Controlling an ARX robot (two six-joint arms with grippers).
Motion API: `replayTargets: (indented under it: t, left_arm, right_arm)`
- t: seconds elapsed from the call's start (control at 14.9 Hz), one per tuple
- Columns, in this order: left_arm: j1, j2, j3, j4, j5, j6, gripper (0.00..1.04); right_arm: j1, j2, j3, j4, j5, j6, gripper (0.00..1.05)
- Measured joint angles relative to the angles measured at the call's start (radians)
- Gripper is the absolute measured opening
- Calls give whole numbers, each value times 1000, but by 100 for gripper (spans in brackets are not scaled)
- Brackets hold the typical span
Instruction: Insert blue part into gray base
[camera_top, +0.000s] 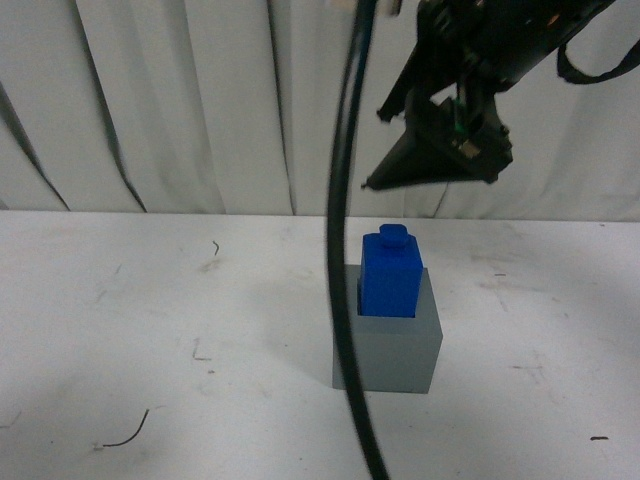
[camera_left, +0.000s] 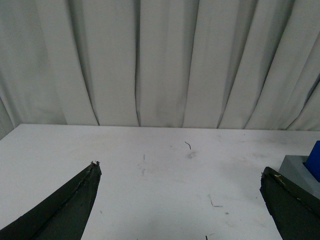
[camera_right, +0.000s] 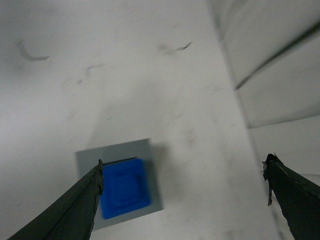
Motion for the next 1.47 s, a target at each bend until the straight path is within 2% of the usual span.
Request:
replayTargets:
  t: [0.13,0.27,0.4,0.47,0.6,0.74,0.8,0.87,0.94,1.14,1.21,1.34,1.47]
  left_arm:
    - [0,0,0,0,0,0,98]
    - [0,0,0,0,0,0,98]
    - [0,0,0,0,0,0,98]
    - [0,0,0,0,0,0,98]
    - [0,0,0,0,0,0,98]
    - [0,0,0,0,0,0,98]
    - [0,0,0,0,0,0,98]
    - [0,0,0,0,0,0,98]
    - [0,0,0,0,0,0,98]
    - [0,0,0,0,0,0,98]
    - [0,0,0,0,0,0,98]
    - [0,0,0,0,0,0,98]
    - [0,0,0,0,0,0,98]
  right_arm:
    - [-77,-138,-198,373,-71,119,98]
    - [-145,-269,-412,774,-7,307,98]
    - [-208,-352,-589,1095,74,450,98]
    - [-260,-393,-674,1245,83,537,98]
    - [-418,-483,-818,1488,150,688,98]
    - [-609,-556,-943,1637,158,875,98]
    - [-696,-596,-1017,1674,124,970,98]
    - [-738,-666,-1045,1505,89,1003,92]
    - [-733,-793,-1120,1349,89,1017,79]
    - [-726,-1195,-1355,1068,63,1022,42]
    - [-706,-1329,-1419,1019,94,1024,30]
    - [-619,-1457,-1485,1024,164,1024,6]
    - [-547,-1517,-1558,1009,241,1025,2]
